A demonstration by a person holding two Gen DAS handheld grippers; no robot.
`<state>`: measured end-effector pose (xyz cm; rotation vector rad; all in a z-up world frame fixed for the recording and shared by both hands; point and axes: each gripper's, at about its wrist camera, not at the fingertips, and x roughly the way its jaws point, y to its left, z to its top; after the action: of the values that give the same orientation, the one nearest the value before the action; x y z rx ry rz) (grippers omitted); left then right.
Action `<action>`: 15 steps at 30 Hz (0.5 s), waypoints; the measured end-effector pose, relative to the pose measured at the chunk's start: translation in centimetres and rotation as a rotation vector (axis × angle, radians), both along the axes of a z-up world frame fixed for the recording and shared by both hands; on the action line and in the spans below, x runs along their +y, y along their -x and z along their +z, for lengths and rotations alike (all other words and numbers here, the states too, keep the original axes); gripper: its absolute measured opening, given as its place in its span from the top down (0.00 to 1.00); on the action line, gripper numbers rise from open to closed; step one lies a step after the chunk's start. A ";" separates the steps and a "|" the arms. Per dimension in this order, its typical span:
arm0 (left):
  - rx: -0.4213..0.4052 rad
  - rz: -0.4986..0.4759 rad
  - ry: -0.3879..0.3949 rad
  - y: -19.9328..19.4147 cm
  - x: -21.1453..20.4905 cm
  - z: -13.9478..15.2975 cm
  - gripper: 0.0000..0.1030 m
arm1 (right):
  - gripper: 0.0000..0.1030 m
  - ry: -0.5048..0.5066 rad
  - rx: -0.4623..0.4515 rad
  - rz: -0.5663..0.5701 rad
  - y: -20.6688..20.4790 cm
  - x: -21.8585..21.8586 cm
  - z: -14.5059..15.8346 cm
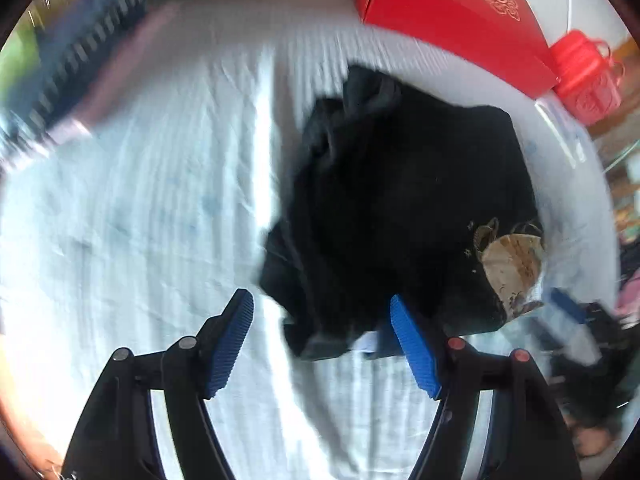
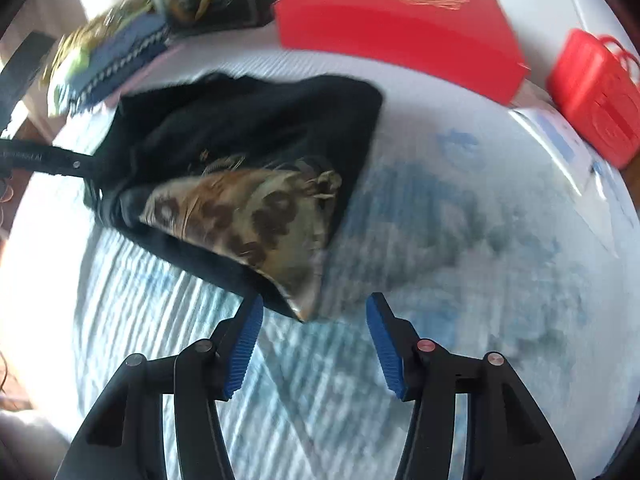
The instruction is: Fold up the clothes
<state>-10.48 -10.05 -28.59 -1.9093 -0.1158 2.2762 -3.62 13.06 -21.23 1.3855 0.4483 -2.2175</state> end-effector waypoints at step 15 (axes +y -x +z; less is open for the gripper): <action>0.129 -0.102 0.092 1.6 0.5 5.0 0.50 | 0.69 -0.068 -0.024 0.068 -0.6 1.0 2.1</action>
<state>-12.03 -9.58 -23.55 -1.7596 0.1018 2.3646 -3.00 14.07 -19.17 1.4084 0.5588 -2.1469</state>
